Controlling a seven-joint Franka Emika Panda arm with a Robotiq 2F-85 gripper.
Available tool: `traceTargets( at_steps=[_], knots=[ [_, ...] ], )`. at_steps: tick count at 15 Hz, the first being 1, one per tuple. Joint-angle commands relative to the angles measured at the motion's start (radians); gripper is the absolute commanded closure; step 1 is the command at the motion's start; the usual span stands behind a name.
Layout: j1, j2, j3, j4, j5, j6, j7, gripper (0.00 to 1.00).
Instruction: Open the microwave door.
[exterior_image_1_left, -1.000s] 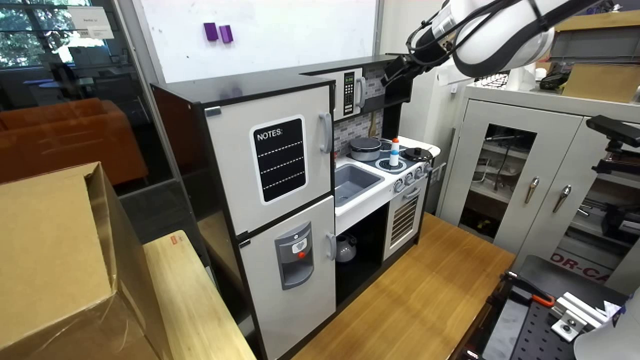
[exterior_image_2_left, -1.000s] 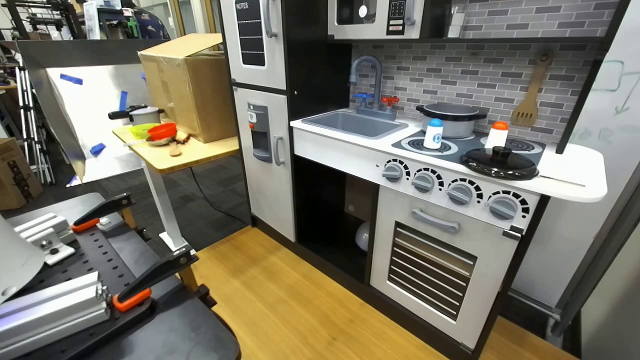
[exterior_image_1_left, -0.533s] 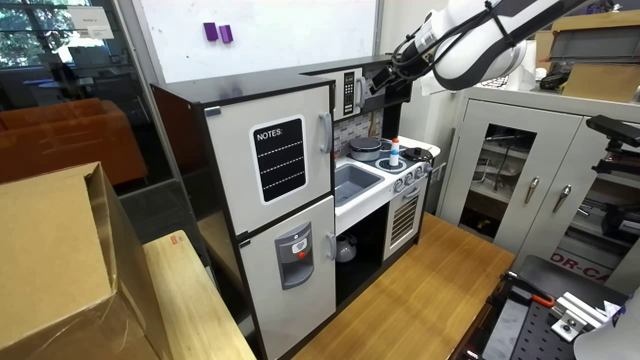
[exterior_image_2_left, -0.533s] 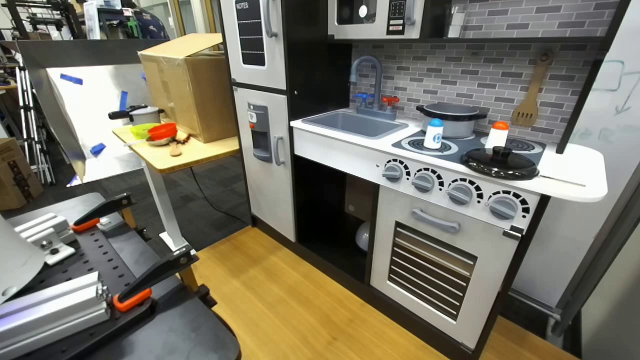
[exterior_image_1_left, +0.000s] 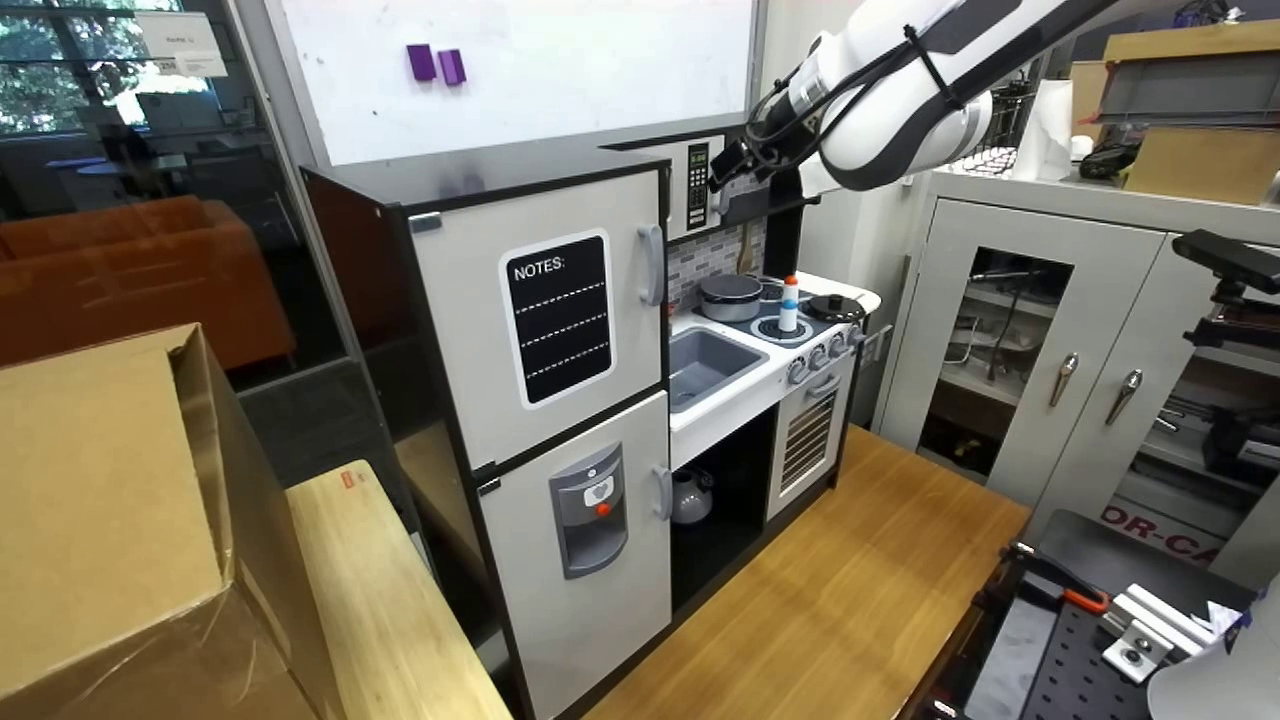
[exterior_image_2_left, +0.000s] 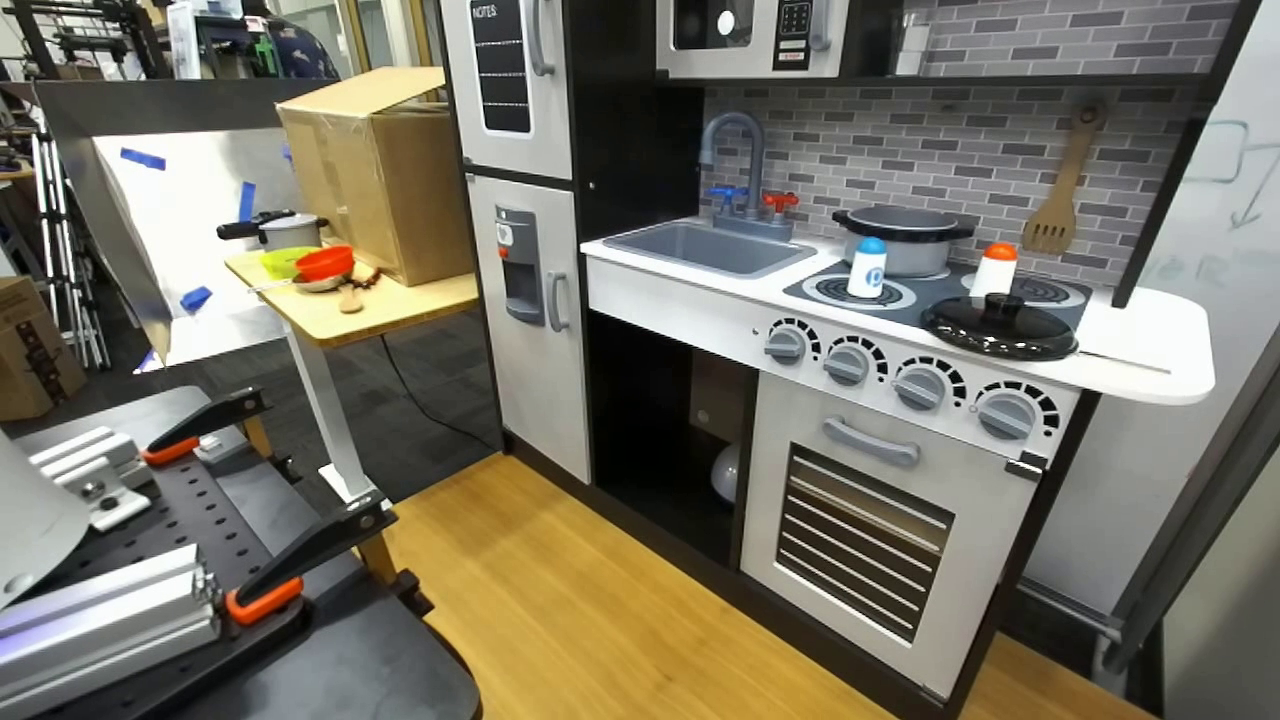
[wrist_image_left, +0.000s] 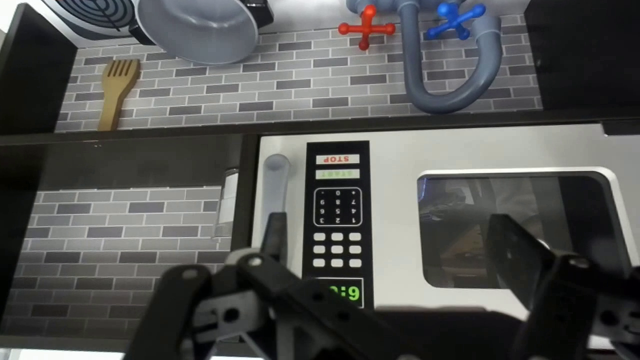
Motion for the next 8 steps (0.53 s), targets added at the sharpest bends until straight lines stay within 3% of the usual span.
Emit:
traceTargets(
  at_steps=[1,8],
  knots=[
    [-0.013,0.052,0.012,0.049,0.016,0.036,-0.003,0.00],
    [-0.059,0.094,-0.021,0.119,0.019,0.009,-0.001,0.00]
  ],
)
